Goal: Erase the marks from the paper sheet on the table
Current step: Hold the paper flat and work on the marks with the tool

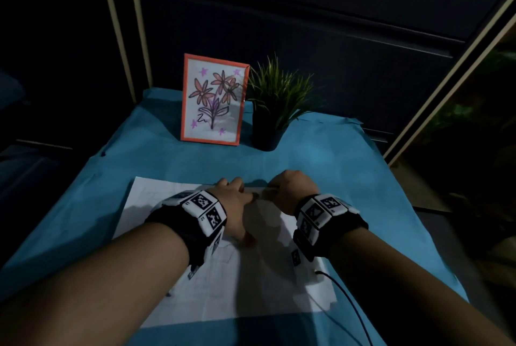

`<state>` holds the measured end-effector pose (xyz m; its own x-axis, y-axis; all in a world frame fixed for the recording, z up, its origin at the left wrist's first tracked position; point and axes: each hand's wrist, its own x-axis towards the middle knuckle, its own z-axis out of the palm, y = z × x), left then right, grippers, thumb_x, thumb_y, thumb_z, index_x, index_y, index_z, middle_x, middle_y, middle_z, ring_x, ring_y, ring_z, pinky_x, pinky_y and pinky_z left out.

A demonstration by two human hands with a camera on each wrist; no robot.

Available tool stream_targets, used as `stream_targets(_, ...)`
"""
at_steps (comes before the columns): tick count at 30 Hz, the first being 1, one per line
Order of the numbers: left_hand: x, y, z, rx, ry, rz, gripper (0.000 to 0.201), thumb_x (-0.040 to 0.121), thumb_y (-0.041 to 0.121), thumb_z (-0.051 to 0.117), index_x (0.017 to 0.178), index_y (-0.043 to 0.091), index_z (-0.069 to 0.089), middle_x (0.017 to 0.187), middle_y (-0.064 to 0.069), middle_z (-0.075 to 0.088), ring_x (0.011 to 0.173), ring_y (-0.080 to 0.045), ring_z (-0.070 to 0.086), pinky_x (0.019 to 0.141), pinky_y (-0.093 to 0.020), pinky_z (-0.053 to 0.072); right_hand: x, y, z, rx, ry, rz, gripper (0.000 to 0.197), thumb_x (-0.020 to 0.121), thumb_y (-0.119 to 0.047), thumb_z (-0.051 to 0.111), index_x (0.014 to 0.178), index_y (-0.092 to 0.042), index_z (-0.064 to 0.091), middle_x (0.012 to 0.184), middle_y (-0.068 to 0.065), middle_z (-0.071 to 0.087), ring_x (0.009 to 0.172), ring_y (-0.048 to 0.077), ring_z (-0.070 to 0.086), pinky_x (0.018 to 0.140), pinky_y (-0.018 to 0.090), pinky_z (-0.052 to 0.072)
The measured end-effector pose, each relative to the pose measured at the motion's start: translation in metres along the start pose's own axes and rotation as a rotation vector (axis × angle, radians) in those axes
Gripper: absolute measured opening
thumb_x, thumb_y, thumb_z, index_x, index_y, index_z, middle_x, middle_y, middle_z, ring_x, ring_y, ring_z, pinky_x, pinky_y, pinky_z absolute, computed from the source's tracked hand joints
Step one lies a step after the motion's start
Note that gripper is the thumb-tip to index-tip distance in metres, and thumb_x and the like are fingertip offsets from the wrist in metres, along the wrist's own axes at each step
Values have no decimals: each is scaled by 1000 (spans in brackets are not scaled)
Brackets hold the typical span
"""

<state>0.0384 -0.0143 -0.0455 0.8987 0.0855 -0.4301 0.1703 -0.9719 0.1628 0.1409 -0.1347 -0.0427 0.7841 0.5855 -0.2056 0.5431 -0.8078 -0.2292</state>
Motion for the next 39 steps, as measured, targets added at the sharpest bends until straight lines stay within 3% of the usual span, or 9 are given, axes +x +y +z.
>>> stream_targets(6, 3, 1, 0, 40, 0, -16, 91, 64, 74, 69, 138, 31, 38, 133, -2, 30, 123, -27, 32, 101, -43, 38, -9, 4, -1, -36, -79, -52, 27, 86, -38, 60, 110, -29, 69, 118, 0, 65, 110, 25, 58, 90, 30, 48)
stream_targets(9, 3, 1, 1, 30, -1, -11, 84, 65, 71, 69, 134, 33, 41, 131, -2, 31, 121, -27, 33, 100, -43, 39, -4, 3, -3, -26, -47, -23, 30, 85, -45, 60, 109, -29, 69, 116, 0, 66, 108, 26, 59, 87, 32, 49)
stream_targets(14, 6, 0, 3, 34, -15, -24, 86, 66, 71, 69, 136, 27, 44, 133, -3, 29, 123, -28, 32, 102, -45, 38, -6, -3, 1, -68, -56, -43, 30, 86, -40, 59, 111, -25, 69, 114, 4, 66, 107, 28, 60, 86, 33, 49)
stream_targets(18, 6, -1, 3, 25, -25, -21, 88, 65, 71, 69, 138, 29, 41, 136, -2, 27, 126, -29, 30, 104, -45, 36, -11, 0, -2, -72, -88, -44, 29, 86, -44, 60, 112, -32, 68, 119, 0, 64, 110, 25, 58, 88, 30, 46)
stream_targets(22, 7, -1, 3, 21, -32, -20, 83, 66, 64, 71, 135, 28, 41, 139, -4, 27, 128, -29, 29, 105, -46, 36, -6, -3, -7, -24, -50, -1, 30, 83, -48, 64, 106, -31, 70, 113, 2, 67, 104, 25, 62, 85, 31, 50)
stream_targets(27, 6, 0, 2, 28, -30, -15, 91, 64, 71, 70, 140, 32, 38, 136, -2, 28, 126, -28, 30, 105, -47, 36, -16, -2, -3, -62, -126, -47, 28, 86, -39, 61, 113, -32, 67, 120, -1, 64, 111, 22, 58, 90, 29, 46)
stream_targets(34, 5, 0, 2, 14, -43, -16, 81, 67, 66, 70, 134, 30, 44, 135, -3, 28, 125, -28, 29, 105, -44, 35, -11, -3, -1, -4, -49, -4, 28, 85, -44, 62, 109, -30, 69, 114, 1, 66, 105, 25, 61, 83, 28, 47)
stream_targets(39, 3, 2, 0, 46, -32, -17, 87, 64, 72, 69, 136, 31, 40, 132, -2, 31, 123, -27, 32, 104, -44, 36, -19, 1, 0, -12, -99, -23, 31, 84, -41, 62, 113, -31, 67, 122, -1, 63, 112, 23, 58, 91, 28, 47)
